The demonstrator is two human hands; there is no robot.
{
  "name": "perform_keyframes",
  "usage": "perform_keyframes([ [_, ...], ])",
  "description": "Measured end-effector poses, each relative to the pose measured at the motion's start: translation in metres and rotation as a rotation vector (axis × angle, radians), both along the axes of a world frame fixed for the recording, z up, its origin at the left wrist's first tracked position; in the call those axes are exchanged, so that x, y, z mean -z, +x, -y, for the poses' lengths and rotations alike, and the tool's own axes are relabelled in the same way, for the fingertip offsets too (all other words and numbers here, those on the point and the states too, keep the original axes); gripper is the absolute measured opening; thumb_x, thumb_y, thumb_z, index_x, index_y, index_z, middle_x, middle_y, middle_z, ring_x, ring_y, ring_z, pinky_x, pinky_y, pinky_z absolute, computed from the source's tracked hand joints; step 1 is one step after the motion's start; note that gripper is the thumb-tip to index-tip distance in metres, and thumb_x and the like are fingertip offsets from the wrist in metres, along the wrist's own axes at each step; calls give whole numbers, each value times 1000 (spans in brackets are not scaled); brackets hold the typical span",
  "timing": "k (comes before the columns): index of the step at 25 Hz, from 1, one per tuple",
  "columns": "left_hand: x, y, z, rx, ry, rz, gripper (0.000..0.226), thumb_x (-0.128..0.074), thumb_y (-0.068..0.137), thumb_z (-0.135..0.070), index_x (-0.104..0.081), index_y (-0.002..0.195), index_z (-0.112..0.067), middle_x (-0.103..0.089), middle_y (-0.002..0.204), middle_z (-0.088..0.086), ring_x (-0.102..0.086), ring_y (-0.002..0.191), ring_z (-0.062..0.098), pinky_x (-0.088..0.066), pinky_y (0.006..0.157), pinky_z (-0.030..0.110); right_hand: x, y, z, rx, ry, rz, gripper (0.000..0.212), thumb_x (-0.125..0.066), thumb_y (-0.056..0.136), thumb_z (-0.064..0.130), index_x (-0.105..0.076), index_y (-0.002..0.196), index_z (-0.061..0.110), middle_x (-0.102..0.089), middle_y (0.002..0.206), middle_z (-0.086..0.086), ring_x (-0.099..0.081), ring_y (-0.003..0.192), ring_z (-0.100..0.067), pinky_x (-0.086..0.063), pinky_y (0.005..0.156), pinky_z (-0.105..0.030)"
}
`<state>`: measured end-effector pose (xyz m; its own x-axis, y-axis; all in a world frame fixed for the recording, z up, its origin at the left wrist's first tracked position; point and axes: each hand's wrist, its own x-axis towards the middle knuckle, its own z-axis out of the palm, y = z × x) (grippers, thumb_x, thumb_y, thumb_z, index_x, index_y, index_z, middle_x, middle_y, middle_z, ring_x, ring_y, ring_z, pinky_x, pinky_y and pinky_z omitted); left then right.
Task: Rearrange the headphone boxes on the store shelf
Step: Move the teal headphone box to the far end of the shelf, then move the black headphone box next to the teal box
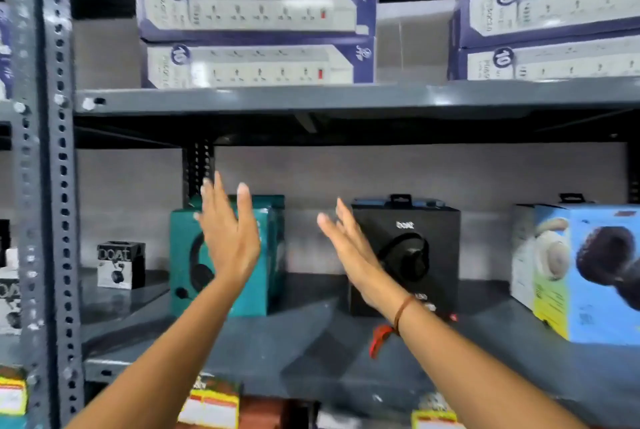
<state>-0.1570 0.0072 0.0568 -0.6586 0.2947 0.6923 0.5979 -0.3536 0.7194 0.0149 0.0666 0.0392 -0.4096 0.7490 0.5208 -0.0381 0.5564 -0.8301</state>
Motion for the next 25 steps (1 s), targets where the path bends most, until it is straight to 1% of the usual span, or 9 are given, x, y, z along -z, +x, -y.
perform_keyframes([
  [2, -23, 49, -11, 132, 10, -7, 62, -34, 112, -41, -24, 166, -11, -19, 177, 10, -11, 166, 22, -1, 135, 46, -14, 37, 0, 134, 55, -77, 102, -54, 69, 82, -20, 154, 38, -18, 165, 9, -15, 151, -10, -17, 123, -45],
  [6, -21, 118, -34, 373, -71, 100, 64, -29, 111, -49, -25, 166, -16, -22, 177, 5, -17, 164, 21, -12, 134, 44, -19, 105, -16, 369, 79, -202, 80, -52, 87, 60, -23, 155, 30, -25, 162, 1, -25, 148, -15, -19, 120, -34],
  [7, -9, 130, -42, 415, -128, 134, 64, -28, 111, -50, -24, 167, -17, -22, 177, 4, -18, 164, 22, -13, 134, 44, -13, 120, -22, 428, 60, -213, 76, -51, 92, 56, -20, 156, 28, -22, 163, -2, -22, 149, -16, -17, 117, -30],
  [10, 36, 149, -64, 496, -304, 266, 67, -26, 110, -53, -18, 168, -20, -17, 179, 2, -17, 165, 22, -13, 134, 46, 24, 155, -43, 560, -96, -166, 78, -44, 96, 54, -6, 158, 25, -5, 167, -1, -6, 153, -16, -9, 119, -35],
  [14, 70, 156, -79, 583, -478, 452, 70, -22, 105, -65, -22, 167, -34, -27, 176, 1, -27, 161, 30, -18, 133, 51, 60, 173, -58, 487, -350, -36, 83, -37, 92, 67, -6, 158, 26, -10, 167, 4, -13, 153, -20, -14, 120, -43],
  [17, 73, 154, -80, 601, -510, 526, 101, -27, 75, -90, -38, 161, -37, -40, 170, 5, -41, 155, 32, -28, 129, 55, 58, 176, -55, 325, -423, 20, 78, -30, 92, 70, -11, 157, 31, -13, 166, 9, -16, 152, -18, -18, 117, -43],
  [19, 75, 149, -82, 589, -507, 558, 118, -29, 60, -95, -41, 160, -34, -41, 170, 6, -42, 154, 31, -29, 129, 54, 55, 175, -50, 289, -429, 52, 74, -28, 93, 69, -18, 156, 32, -19, 165, 7, -20, 150, -20, -24, 113, -43],
  [23, 52, 165, -44, 500, -533, 541, 91, -25, 93, -82, -41, 162, -24, -39, 170, 13, -36, 156, 33, -27, 129, 50, 49, 178, -37, 336, -406, 100, 77, -30, 87, 76, -31, 152, 33, -30, 161, 5, -30, 147, -24, -27, 114, -44],
  [25, 43, 164, -32, 377, -557, 456, 88, -20, 97, -78, -44, 159, -20, -43, 166, 17, -40, 152, 37, -30, 125, 51, 38, 185, -25, 438, -304, 149, 74, -29, 81, 82, -57, 128, 32, -53, 142, -3, -47, 132, -28, -36, 112, -46],
])
